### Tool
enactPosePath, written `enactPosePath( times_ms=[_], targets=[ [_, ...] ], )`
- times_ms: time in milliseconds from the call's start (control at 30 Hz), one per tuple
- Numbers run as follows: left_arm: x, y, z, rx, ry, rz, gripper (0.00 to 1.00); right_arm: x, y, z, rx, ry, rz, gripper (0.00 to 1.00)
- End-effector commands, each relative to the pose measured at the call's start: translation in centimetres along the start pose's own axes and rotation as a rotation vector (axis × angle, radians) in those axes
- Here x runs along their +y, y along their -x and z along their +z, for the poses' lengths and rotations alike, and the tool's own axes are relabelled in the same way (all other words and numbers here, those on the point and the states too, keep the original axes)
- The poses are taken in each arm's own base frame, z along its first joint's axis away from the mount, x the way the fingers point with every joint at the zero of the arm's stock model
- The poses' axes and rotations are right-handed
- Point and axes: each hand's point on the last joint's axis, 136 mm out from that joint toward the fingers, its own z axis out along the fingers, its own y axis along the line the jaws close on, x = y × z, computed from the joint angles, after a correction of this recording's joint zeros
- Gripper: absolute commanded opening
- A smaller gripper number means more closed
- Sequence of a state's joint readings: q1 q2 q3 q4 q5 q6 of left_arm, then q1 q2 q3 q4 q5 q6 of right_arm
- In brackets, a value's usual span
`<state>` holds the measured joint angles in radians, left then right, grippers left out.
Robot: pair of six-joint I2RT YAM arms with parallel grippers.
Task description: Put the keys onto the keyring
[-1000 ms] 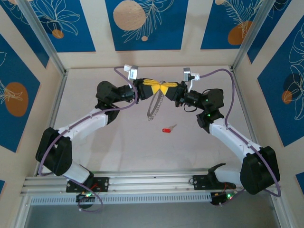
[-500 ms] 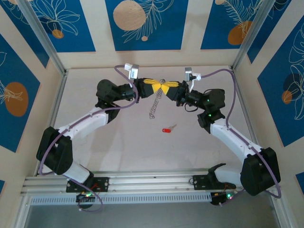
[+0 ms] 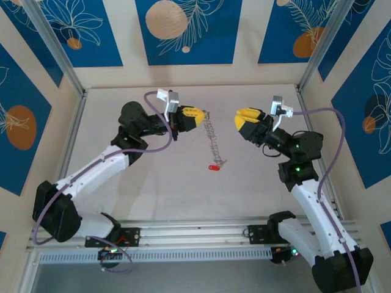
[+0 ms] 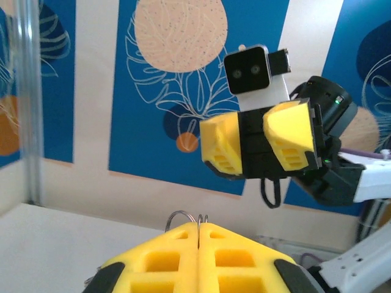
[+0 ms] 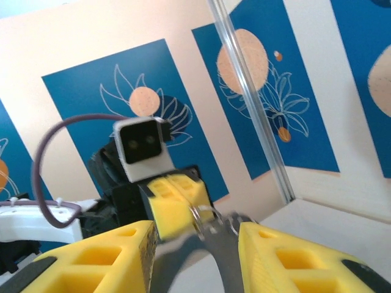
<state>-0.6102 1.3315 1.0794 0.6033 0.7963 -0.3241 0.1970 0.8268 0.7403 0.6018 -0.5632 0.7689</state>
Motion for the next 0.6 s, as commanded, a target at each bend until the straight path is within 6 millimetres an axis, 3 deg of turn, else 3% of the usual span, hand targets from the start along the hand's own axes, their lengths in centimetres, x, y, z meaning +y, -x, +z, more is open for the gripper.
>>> enactPosePath(
  times_ms=[0,433,567],
  targets=[
    [-0.1,0.8,-0.7,-0.032,0.073,0.192,0.0,-3.0,-2.6,-0.8,0.045,-0.108,0.094,0.41],
    [-1.9,2.0,-1.1,-0.086,0.095,0.469,0.0,-7.4,-8.6,-2.8,0.099,-0.25,0.253,0.4],
    [-2.1,2.2,-1.0,-0.093,0.088,0.491,0.0,-8.0,-9.4,-3.1,0.105,-0.267,0.272,0.4]
  ],
)
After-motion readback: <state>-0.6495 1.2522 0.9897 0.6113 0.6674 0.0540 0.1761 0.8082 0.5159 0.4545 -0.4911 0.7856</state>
